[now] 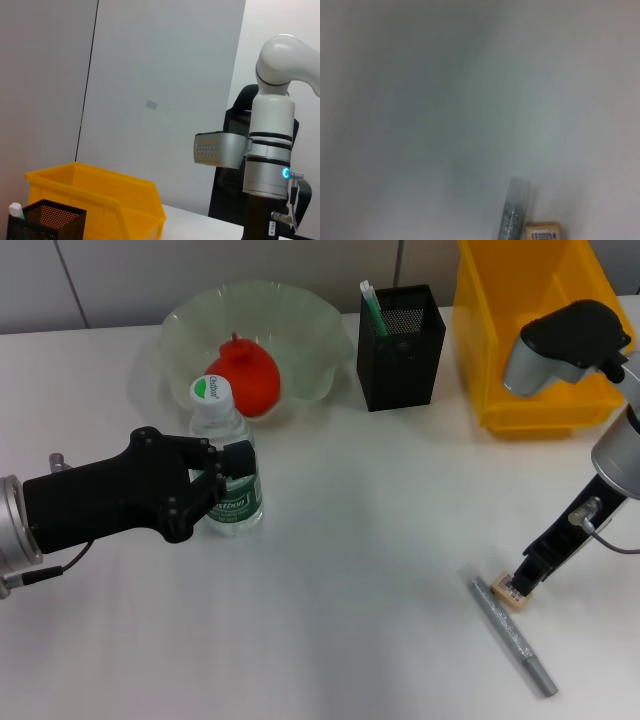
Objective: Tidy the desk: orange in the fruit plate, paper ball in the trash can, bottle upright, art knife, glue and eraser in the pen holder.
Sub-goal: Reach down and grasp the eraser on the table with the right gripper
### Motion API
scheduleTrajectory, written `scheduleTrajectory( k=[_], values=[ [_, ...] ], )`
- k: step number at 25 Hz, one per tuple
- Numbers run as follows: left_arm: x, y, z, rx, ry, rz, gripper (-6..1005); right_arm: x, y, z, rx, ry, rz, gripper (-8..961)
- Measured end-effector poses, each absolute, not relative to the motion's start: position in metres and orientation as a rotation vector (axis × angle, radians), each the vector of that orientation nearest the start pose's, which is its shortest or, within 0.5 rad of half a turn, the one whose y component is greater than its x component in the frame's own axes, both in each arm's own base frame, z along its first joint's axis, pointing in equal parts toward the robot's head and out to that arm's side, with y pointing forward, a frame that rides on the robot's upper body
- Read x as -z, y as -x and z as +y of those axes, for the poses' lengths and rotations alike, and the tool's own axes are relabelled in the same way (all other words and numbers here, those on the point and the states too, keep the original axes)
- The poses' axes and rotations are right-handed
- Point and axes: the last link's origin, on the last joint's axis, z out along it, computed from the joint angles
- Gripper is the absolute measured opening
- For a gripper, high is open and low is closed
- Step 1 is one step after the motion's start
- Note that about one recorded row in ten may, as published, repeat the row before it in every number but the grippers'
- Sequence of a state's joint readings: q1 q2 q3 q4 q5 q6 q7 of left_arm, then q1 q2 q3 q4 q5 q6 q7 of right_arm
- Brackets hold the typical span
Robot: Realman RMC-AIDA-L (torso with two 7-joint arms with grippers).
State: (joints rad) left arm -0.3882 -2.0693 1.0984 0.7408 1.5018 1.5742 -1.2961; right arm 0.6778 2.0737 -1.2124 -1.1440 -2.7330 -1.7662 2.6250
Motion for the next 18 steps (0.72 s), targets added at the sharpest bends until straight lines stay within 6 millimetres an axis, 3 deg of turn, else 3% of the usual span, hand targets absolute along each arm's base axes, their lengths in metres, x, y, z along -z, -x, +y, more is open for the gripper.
scheduleTrajectory(
  k=[18],
  values=[
    [0.0054, 0.2300, 0.3049, 1.017, 2.714, -0.411, 22, -0.0026, -0.2229, 0.3426, 0.789, 2.545, 1.281, 285]
  ],
)
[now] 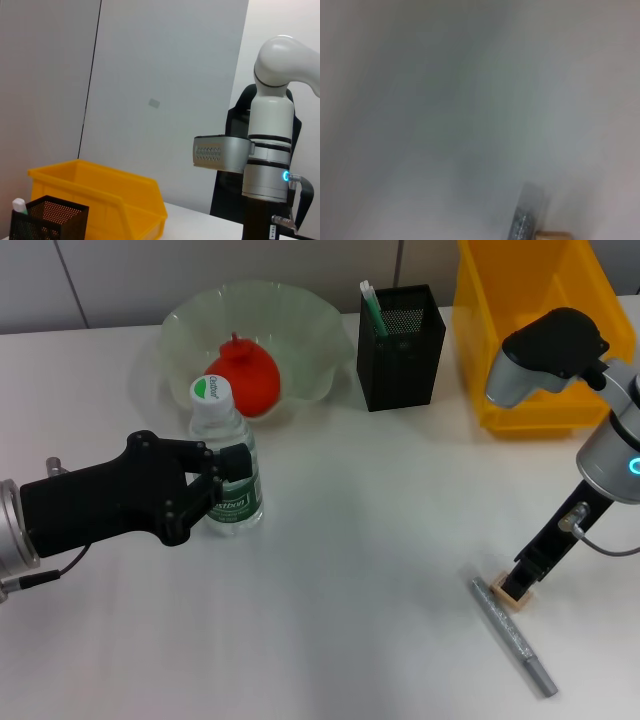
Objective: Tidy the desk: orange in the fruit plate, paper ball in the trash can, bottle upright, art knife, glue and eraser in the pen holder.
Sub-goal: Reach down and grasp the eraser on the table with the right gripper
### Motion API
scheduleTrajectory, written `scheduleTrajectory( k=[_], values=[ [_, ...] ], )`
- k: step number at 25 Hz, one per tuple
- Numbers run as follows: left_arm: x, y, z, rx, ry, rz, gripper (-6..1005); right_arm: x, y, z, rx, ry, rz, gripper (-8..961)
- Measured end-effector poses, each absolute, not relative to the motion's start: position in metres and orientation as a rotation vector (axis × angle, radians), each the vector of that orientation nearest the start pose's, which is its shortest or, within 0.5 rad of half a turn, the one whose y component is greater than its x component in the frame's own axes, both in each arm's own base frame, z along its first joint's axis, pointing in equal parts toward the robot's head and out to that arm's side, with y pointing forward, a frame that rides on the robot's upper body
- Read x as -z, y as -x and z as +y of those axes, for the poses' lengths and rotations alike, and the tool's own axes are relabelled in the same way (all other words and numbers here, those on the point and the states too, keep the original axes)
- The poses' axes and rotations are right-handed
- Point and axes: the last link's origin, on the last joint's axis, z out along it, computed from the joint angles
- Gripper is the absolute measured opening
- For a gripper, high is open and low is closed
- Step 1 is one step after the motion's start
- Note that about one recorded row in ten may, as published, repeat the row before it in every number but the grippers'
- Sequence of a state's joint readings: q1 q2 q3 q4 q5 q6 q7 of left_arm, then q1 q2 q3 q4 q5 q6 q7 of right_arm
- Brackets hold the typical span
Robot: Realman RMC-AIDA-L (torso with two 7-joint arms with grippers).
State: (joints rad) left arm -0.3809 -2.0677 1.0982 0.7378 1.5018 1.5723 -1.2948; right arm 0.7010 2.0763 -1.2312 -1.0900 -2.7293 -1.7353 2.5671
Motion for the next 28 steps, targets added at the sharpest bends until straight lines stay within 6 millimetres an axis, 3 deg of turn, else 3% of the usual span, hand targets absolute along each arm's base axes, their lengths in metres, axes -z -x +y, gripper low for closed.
scheduleTrajectory(
  k=[7, 14, 28],
  values=[
    [0.0054, 0.2309, 0.3042, 1.016, 2.712, -0.415, 23, -0.0020, -0.2215, 0.3439, 0.790, 2.551, 1.262, 289],
    [0.0054, 0.2307, 0.3043, 1.017, 2.713, -0.414, 23, -0.0011, -0.2209, 0.3437, 0.798, 2.552, 1.266, 391],
    [0.0055, 0.2324, 0.3028, 1.017, 2.711, -0.422, 23, 0.0043, -0.2244, 0.3442, 0.821, 2.546, 1.291, 396]
  ],
)
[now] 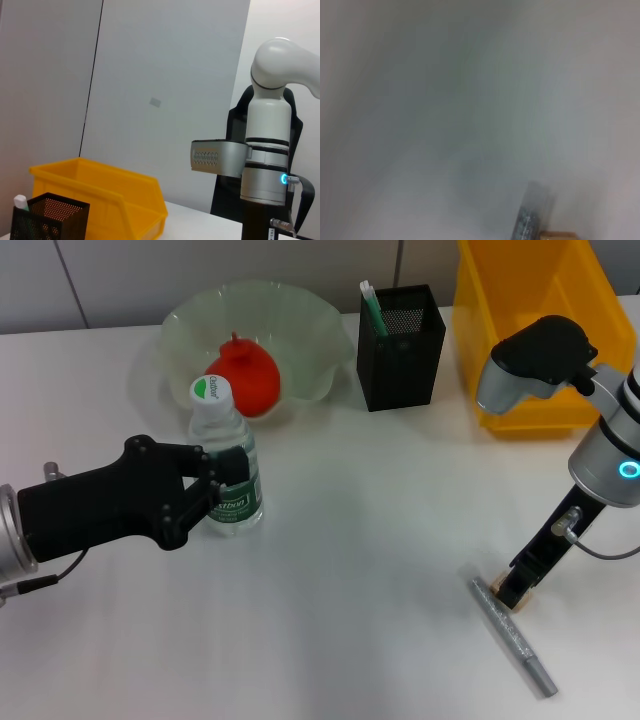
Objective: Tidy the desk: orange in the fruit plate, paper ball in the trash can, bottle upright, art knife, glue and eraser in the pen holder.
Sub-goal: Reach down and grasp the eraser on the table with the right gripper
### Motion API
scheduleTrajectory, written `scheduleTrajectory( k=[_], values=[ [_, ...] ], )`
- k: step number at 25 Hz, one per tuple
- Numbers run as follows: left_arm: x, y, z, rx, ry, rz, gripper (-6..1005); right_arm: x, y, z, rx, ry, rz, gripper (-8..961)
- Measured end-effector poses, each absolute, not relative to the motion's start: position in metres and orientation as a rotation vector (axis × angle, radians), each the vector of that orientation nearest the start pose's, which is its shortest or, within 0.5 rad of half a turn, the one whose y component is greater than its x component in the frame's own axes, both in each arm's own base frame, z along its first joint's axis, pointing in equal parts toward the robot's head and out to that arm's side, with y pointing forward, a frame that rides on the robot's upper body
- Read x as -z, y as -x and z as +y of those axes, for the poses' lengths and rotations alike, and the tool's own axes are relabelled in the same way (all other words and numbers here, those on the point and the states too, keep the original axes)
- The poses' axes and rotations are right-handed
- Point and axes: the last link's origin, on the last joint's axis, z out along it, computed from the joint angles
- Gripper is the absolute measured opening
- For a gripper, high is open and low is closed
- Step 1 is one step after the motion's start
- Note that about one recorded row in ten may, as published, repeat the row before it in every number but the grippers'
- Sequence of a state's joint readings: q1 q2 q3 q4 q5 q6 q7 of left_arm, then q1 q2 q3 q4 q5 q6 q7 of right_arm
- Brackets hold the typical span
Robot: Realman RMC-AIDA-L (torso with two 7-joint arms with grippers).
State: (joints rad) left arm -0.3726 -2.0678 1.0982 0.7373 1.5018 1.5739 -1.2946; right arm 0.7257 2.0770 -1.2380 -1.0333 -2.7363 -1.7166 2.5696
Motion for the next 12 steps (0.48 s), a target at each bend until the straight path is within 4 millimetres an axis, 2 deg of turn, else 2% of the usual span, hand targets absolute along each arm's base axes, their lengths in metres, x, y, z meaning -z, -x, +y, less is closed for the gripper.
scheduleTrajectory(
  k=[12],
  values=[
    [0.0061, 0.2342, 0.3014, 1.016, 2.711, -0.420, 23, 0.0082, -0.2277, 0.3435, 0.881, 2.523, 1.262, 396]
  ],
)
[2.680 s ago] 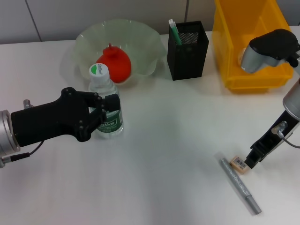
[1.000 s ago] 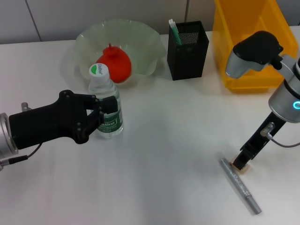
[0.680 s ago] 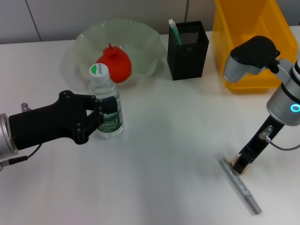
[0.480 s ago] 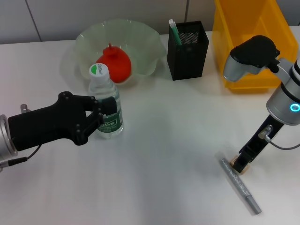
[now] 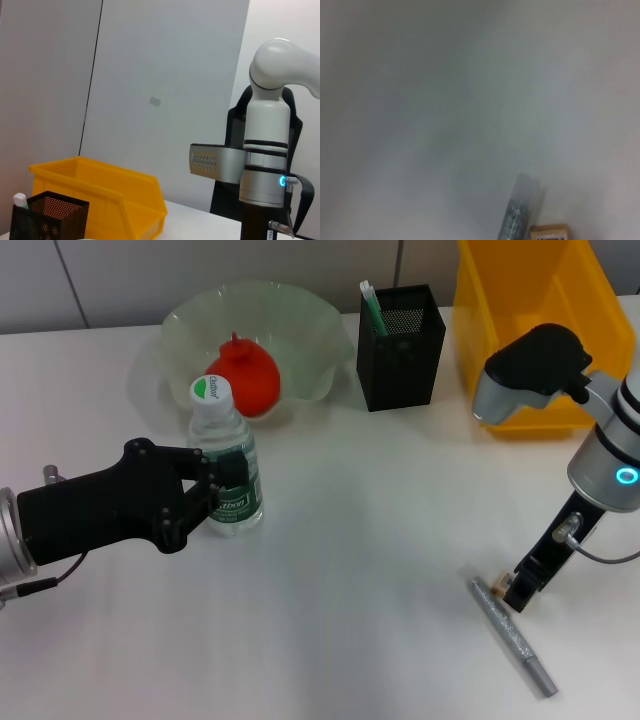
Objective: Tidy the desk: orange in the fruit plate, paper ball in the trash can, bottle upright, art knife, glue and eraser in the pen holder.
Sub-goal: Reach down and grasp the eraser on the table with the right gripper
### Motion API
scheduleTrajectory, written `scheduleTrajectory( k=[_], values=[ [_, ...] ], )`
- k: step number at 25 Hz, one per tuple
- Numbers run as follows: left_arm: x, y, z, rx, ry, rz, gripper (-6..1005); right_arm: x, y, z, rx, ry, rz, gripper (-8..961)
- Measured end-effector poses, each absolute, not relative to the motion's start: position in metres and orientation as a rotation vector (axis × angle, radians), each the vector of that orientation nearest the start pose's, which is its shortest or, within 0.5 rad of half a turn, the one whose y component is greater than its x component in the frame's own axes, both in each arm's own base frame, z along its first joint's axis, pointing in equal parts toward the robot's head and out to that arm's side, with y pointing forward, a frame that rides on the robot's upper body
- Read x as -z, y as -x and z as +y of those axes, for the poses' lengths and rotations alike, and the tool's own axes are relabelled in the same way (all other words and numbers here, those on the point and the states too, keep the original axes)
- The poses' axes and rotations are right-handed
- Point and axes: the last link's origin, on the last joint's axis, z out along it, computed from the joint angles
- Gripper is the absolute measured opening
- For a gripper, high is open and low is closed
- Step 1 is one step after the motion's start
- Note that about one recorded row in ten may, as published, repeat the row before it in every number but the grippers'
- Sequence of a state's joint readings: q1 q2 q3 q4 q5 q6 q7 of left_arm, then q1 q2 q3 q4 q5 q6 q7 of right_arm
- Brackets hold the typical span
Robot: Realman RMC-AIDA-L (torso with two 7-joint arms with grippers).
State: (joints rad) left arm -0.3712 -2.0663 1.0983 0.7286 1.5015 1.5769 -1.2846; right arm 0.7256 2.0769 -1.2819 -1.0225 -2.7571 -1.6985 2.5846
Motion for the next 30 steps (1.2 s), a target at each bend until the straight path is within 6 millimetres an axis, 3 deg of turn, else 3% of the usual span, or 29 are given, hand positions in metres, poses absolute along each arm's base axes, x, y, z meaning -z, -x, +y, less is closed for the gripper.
scheduleTrajectory(
  k=[30],
  values=[
    [0.0068, 0.2367, 0.2997, 1.020, 2.708, -0.438, 23, 0.0123, -0.2302, 0.3477, 0.875, 2.519, 1.242, 377]
  ],
)
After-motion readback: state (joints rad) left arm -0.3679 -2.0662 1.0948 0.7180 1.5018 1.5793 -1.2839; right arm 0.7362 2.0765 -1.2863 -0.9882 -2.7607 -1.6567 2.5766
